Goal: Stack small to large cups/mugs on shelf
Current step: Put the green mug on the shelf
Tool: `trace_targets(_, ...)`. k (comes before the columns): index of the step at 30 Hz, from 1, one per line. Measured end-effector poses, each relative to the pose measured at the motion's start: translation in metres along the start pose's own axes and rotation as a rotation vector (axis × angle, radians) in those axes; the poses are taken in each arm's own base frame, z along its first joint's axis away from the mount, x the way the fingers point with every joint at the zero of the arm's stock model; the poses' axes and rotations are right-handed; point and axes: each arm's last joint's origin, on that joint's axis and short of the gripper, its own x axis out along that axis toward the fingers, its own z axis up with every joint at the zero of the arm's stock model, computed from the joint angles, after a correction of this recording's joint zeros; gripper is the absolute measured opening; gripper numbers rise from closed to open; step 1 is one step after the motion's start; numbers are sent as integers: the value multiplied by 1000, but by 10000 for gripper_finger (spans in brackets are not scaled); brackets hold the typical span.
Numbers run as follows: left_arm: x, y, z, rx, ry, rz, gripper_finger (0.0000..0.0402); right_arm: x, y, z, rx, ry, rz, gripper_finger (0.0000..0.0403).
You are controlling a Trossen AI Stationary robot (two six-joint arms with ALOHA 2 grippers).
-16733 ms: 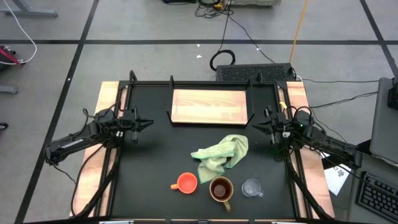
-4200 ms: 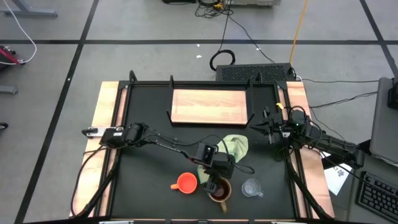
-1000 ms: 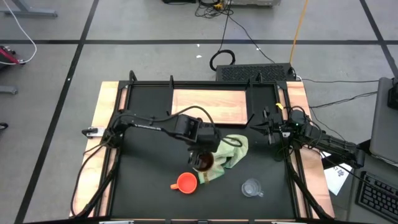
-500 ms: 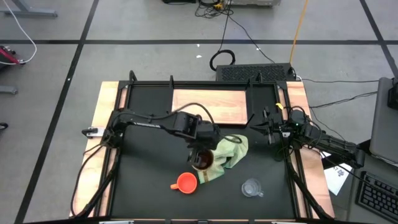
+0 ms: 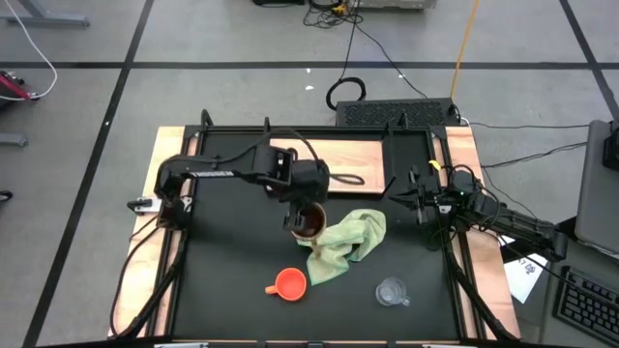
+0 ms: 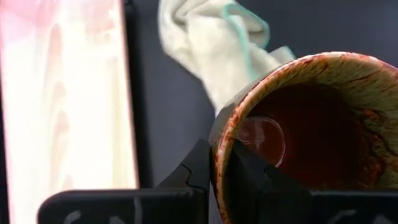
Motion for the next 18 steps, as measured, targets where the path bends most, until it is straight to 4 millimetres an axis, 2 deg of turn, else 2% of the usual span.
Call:
trace_targets(13,-2,36,-5,-55,-2,12,35,0,0,0,18,0,0,0)
trace_targets(18,-3,59,-12,-105,15,31,35,0,0,0,18,0,0,0)
